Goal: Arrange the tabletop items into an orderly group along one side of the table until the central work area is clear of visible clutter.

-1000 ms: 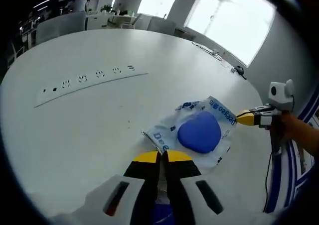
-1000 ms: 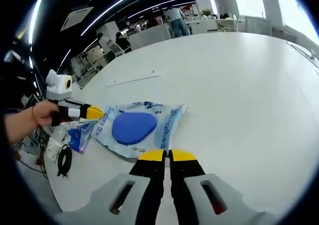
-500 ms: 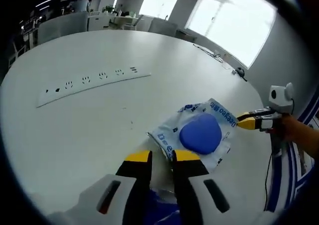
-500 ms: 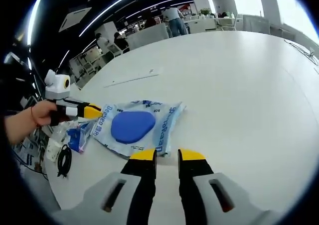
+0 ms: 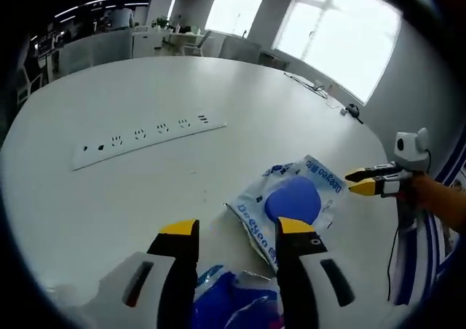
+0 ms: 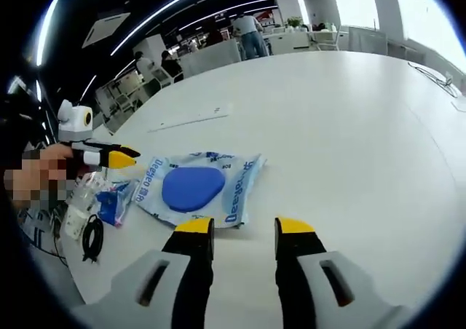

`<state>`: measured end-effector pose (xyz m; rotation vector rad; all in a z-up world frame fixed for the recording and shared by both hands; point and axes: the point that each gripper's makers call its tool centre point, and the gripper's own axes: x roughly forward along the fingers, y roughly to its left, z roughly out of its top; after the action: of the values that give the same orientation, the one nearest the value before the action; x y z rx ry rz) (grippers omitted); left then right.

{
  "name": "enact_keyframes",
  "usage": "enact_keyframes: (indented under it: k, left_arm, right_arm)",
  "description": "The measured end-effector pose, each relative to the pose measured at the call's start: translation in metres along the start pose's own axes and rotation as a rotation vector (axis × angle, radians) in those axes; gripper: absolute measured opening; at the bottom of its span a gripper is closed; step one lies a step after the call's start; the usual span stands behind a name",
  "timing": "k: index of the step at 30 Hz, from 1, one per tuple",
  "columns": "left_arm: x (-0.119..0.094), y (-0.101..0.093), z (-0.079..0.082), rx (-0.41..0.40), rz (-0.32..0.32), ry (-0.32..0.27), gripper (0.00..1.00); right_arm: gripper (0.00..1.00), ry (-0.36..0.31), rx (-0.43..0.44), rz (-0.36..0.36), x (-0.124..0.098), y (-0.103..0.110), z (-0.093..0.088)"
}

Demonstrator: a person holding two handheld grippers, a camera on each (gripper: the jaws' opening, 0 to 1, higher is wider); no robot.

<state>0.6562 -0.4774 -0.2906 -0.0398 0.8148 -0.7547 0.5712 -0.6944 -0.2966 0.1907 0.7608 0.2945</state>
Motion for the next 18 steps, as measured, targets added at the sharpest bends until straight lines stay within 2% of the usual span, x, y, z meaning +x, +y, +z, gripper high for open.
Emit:
enact_keyframes:
  k: [9, 13, 18]
  left_arm:
    - [-0.033, 0.014, 0.009, -0.012, 0.046, -0.034, 0.53]
    - [-0.047, 0.020, 0.009, -0.017, 0.068, -0.043, 0.55]
    - [-0.065, 0.027, 0.009, -0.027, 0.082, -0.049, 0.54]
  right_arm:
    - [0.40, -0.039, -0.006, -0.013, -0.009, 0.012, 0.013]
    - [0.47, -0.056, -0.017, -0.015, -0.013, 0.019, 0.019]
    - [0.47, -0.073, -0.028, -0.003, -0.018, 0.033, 0.027]
